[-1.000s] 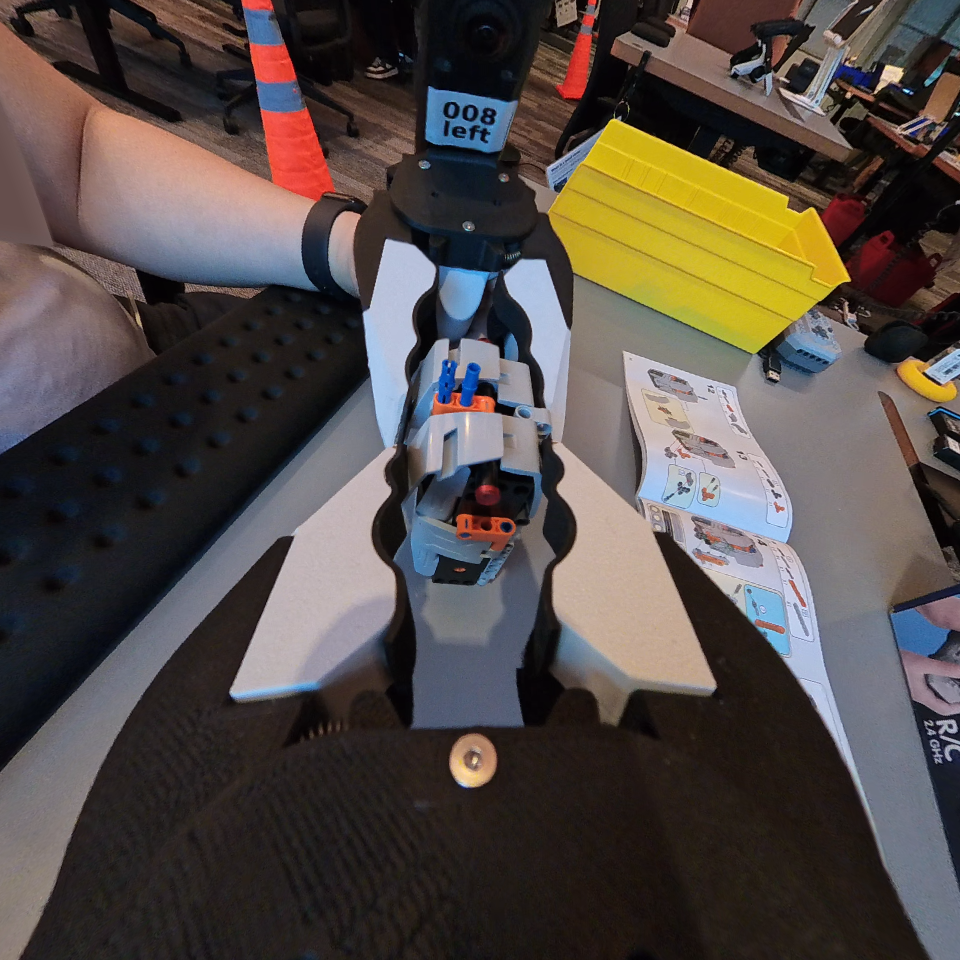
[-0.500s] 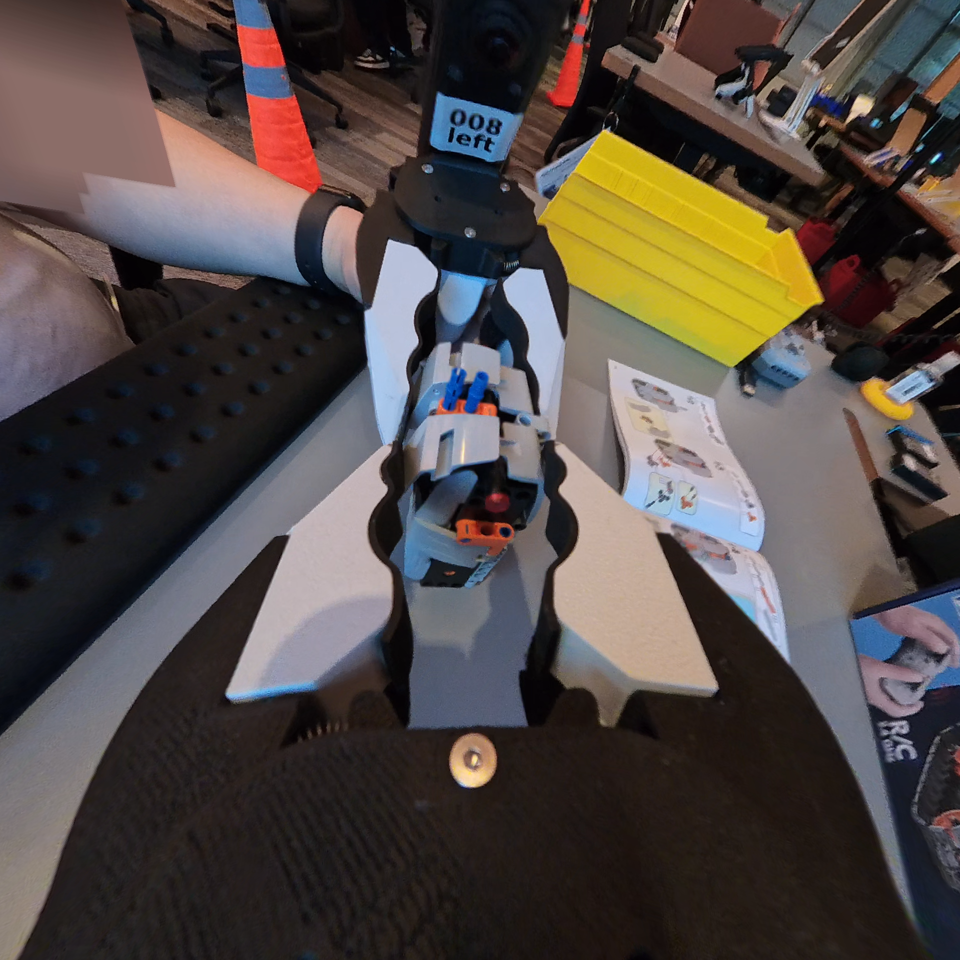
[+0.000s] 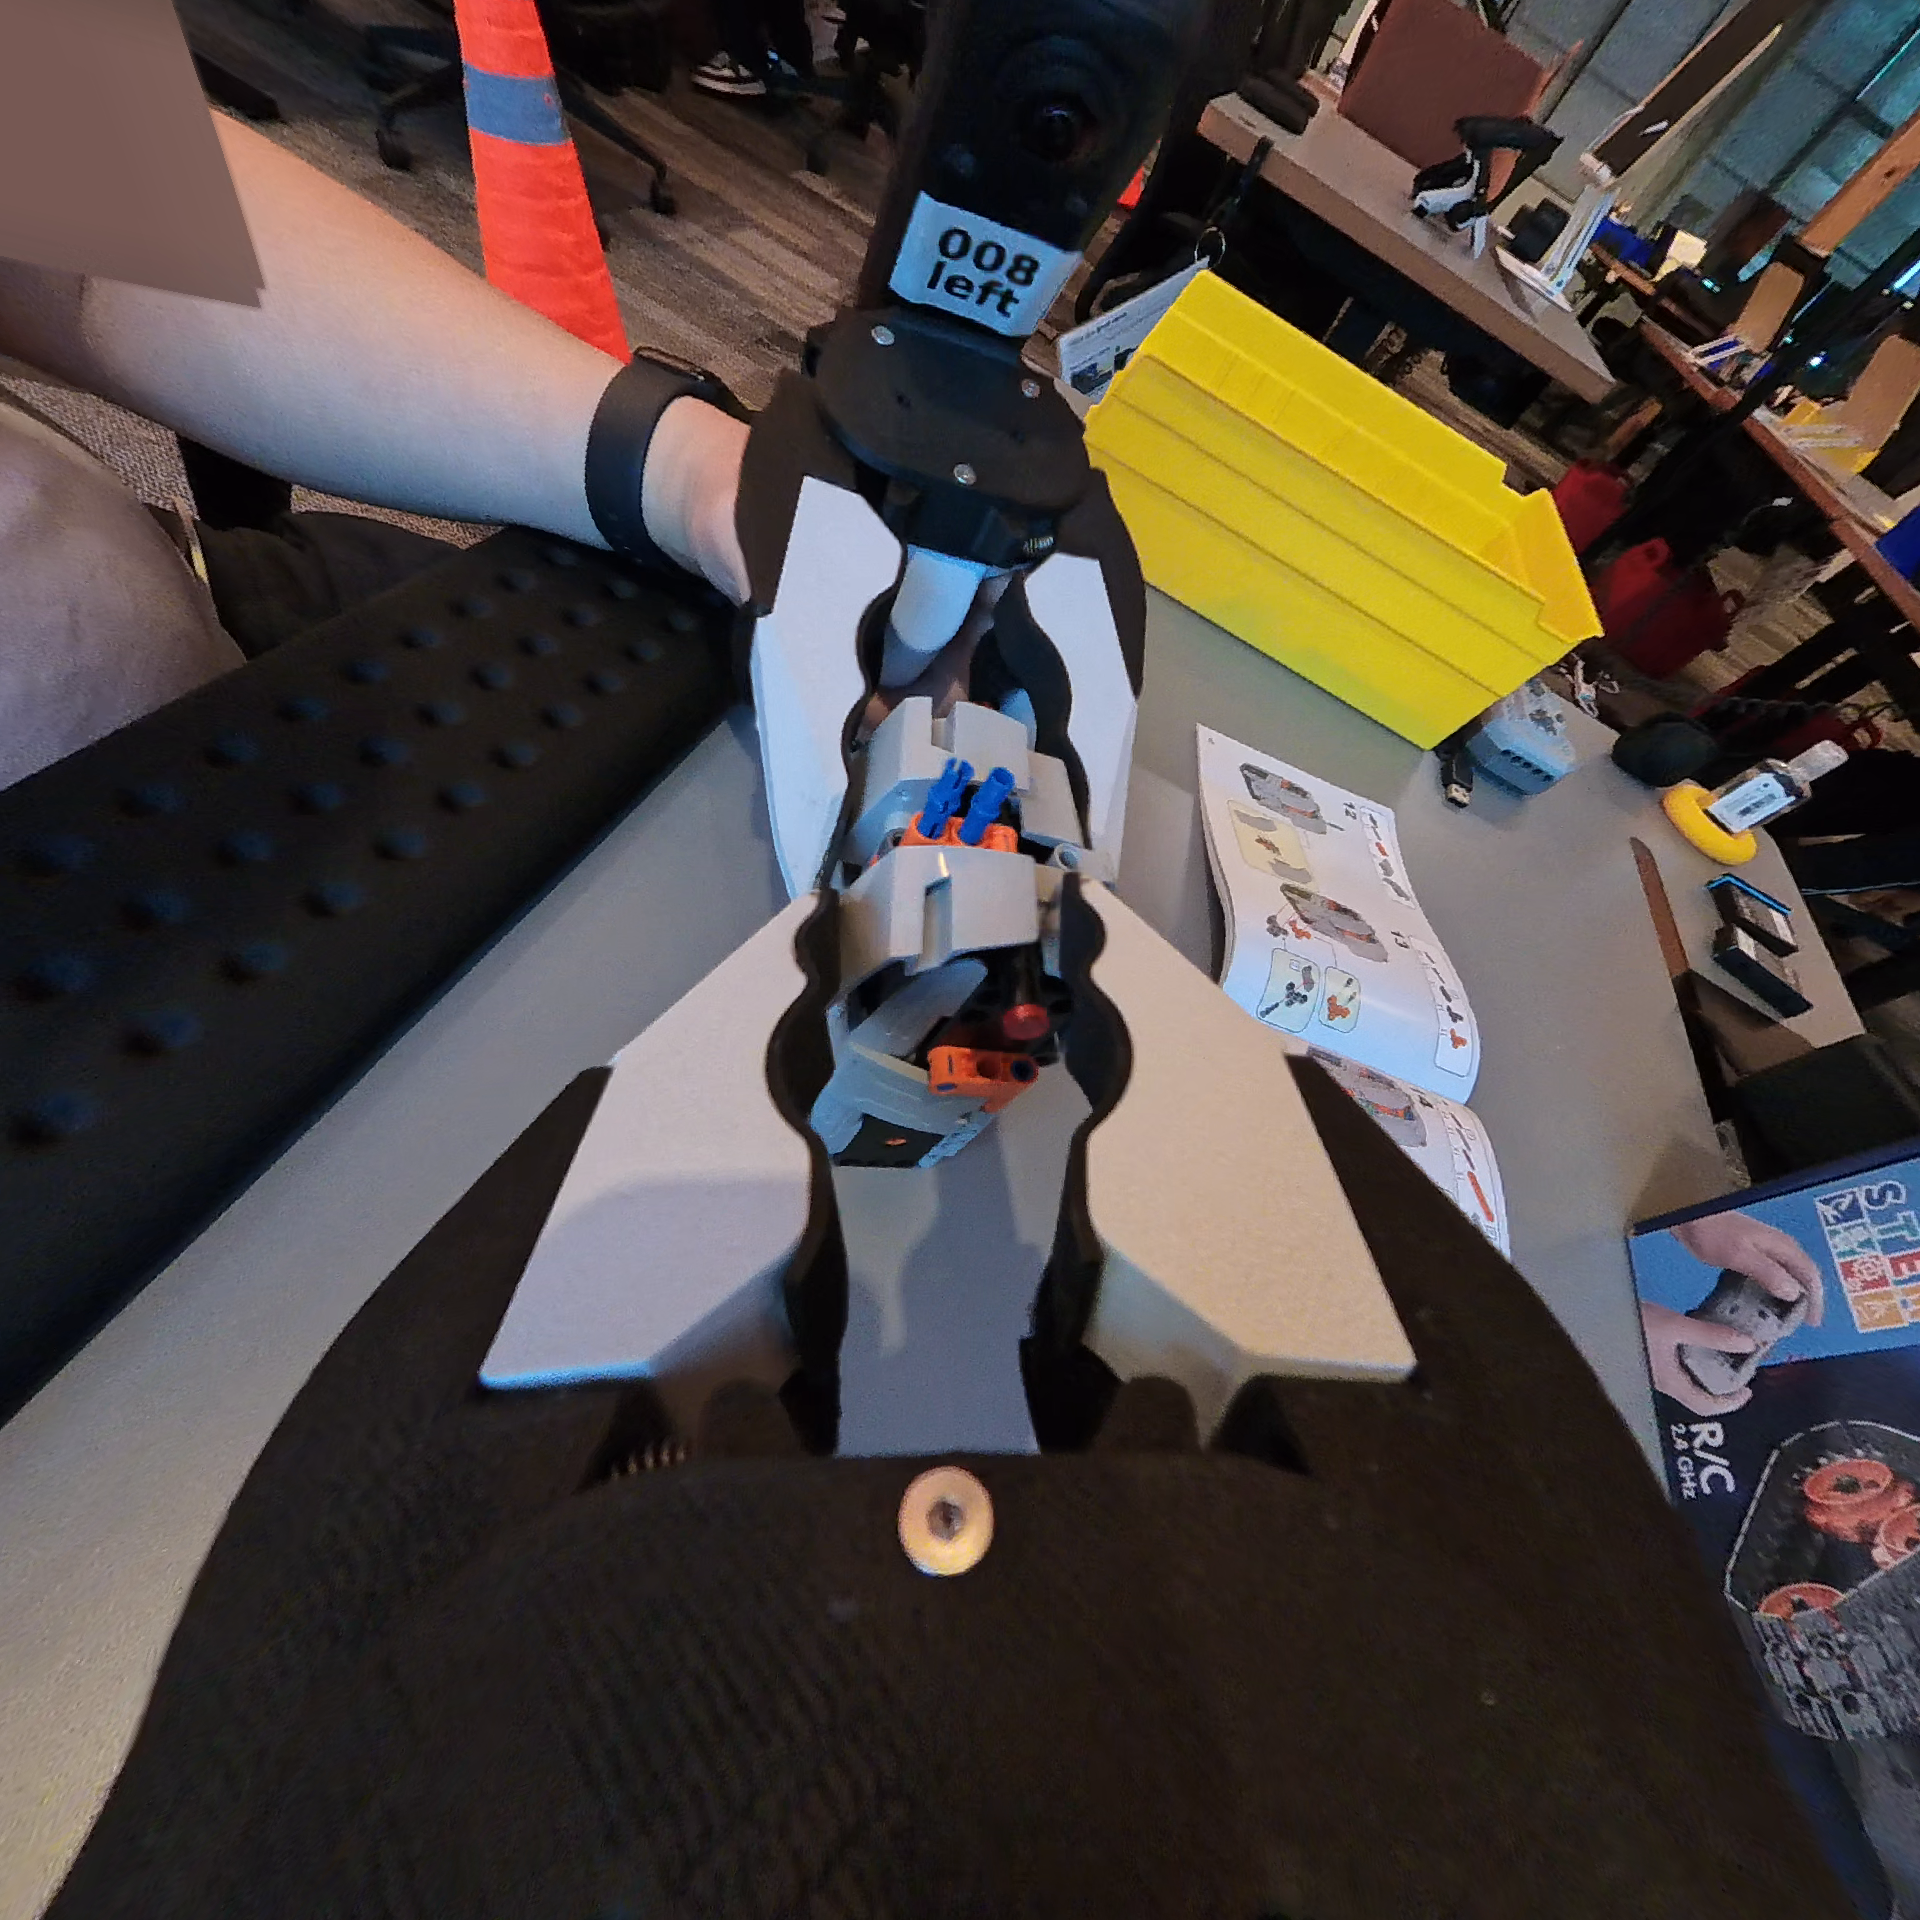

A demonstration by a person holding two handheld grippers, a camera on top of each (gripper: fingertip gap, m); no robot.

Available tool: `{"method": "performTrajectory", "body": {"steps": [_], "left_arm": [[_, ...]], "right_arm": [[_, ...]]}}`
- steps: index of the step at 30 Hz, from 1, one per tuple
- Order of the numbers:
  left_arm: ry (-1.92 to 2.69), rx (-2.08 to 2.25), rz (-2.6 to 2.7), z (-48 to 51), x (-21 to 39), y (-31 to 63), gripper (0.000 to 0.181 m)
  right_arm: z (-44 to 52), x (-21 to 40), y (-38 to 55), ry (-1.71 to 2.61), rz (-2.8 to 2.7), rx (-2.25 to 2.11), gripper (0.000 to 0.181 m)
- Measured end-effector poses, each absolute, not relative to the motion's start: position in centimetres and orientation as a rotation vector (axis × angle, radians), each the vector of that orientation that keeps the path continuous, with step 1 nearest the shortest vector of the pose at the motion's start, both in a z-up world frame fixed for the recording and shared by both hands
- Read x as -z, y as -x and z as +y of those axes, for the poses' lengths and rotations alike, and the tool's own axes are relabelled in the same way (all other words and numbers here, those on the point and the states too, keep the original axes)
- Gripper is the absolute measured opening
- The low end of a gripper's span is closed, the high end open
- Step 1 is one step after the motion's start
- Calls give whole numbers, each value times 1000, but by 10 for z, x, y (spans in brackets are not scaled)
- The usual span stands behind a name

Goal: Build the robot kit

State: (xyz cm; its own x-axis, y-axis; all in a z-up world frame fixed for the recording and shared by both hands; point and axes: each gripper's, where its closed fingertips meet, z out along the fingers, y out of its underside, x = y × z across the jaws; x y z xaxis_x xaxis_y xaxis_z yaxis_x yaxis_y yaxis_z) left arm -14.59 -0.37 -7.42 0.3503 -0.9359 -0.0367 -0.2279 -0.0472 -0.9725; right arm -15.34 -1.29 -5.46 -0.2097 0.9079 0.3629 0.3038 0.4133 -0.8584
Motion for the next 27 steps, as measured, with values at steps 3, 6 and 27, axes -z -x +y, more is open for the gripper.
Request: {"method": "performTrajectory", "body": {"steps": [3,6,27], "left_arm": [[1531,823,1094,-2,74,146,59],[1523,805,1104,-3,74,146,59],[1541,755,1125,-1,76,144,59]], "right_arm": [[-12,54,154,1048,-1727,-805,38],[-10,55,153,1051,-1721,-804,44],[-3,56,152,1120,-1671,-906,46]]}}
